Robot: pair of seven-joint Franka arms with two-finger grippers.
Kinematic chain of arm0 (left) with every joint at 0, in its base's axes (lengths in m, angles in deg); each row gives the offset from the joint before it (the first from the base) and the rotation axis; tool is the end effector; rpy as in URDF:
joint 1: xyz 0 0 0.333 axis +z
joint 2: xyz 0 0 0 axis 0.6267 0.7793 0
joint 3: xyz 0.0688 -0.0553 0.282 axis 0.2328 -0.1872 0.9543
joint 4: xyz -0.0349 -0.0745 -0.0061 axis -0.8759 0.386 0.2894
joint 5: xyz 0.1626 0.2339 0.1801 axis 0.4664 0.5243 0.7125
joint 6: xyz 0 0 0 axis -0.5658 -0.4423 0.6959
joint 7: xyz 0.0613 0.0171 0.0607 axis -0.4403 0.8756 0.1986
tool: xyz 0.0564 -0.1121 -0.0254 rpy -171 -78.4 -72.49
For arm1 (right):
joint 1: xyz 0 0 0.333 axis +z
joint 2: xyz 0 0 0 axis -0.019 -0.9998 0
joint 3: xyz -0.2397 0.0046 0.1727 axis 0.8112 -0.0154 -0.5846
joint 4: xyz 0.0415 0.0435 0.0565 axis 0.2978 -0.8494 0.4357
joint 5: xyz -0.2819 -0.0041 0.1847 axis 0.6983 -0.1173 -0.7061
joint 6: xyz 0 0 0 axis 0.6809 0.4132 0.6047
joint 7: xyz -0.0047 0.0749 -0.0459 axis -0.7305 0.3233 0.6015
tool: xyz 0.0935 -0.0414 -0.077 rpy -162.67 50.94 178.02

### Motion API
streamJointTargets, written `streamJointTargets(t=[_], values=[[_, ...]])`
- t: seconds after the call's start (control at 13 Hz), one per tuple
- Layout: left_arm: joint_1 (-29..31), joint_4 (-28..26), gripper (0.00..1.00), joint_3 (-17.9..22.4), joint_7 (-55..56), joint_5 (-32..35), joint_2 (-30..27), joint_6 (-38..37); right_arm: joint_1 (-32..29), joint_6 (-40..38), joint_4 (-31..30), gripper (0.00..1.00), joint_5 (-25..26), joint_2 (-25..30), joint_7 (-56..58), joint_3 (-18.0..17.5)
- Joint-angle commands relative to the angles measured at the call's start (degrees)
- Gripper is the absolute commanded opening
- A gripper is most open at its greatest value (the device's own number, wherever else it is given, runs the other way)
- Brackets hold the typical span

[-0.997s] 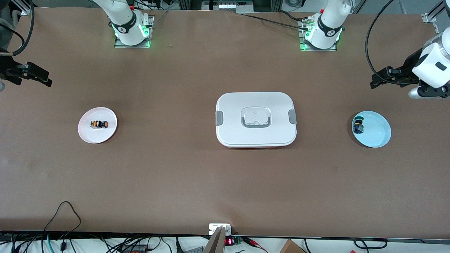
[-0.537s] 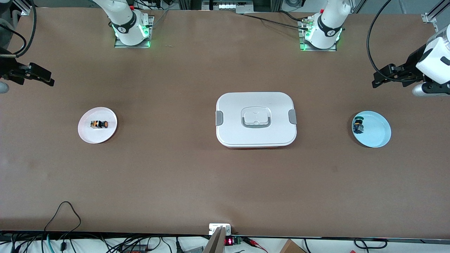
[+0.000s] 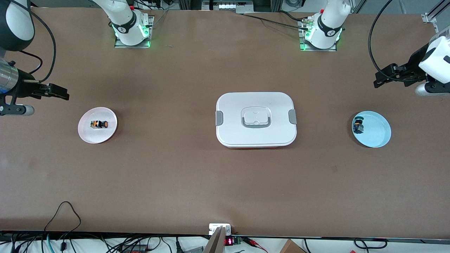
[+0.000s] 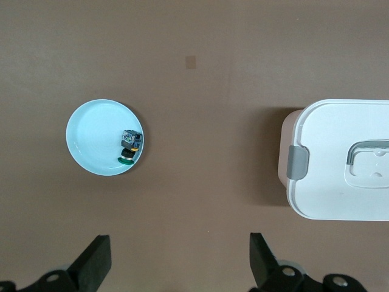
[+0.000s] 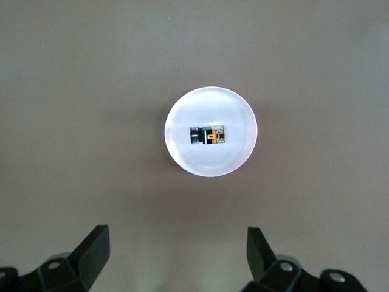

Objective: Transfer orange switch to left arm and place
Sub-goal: 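Move the right gripper over the orange switch on the white plate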

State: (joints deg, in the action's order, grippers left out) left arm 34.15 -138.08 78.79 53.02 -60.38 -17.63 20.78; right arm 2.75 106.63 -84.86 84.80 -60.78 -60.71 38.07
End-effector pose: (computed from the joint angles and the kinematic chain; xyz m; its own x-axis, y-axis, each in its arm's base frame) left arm 0.4886 -0.0176 0.5691 0.9944 0.0758 -0.0731 0.0782 -0.9965 0.0300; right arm 0.5172 -0.0365 0.4862 0.9861 -0.0312 -0.1631 -0.0268 -0.9992 0.0295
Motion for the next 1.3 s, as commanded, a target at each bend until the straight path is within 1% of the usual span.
streamJointTargets(t=[0.0,0.15,0.23,0.46,0.69,0.77,0.84,1.0,1.07,1.23], values=[[0.2,1.1,1.0,-0.3,-0.1,1.9,0.2,-1.1,-0.2,-0.1,1.3,1.0,0.8,-0.9,0.0,0.2],[0.1,1.1,1.0,-0.6,-0.2,2.6,0.2,-1.0,0.3,0.6,1.2,1.0,4.0,-2.2,-0.4,0.0],[0.0,1.2,1.0,-0.7,-0.2,3.4,0.2,-1.0,0.4,1.5,1.3,1.0,4.7,-3.4,-0.7,0.0],[0.0,1.2,1.0,-0.7,-0.1,3.4,0.2,-1.1,0.1,6.3,1.0,1.0,4.6,-6.9,-0.9,0.0],[0.0,1.1,1.0,-0.7,-0.2,3.5,0.2,-1.1,-0.1,7.7,0.4,1.0,4.1,-9.5,-0.9,-0.1],[0.0,1.1,1.0,-0.7,-0.2,3.4,0.2,-1.1,0.2,9.7,-1.1,1.0,4.2,-9.8,-0.9,0.0],[0.0,1.1,1.0,-0.7,-0.2,3.4,0.2,-1.1,0.0,13.2,-3.8,1.0,4.6,-9.8,-0.9,0.0],[0.0,1.1,1.0,-0.7,-0.2,3.4,0.2,-1.1,-2.4,19.3,-8.9,1.0,3.9,-9.9,-0.5,0.0],[0.0,1.1,1.0,-0.7,-0.2,3.4,0.2,-1.1,-2.5,22.3,-11.3,1.0,3.9,-10.0,-0.5,-0.1],[0.1,1.1,1.0,-0.6,-0.2,3.4,0.1,-1.1,-2.5,25.3,-12.9,1.0,3.9,-10.8,-0.9,-0.1]])
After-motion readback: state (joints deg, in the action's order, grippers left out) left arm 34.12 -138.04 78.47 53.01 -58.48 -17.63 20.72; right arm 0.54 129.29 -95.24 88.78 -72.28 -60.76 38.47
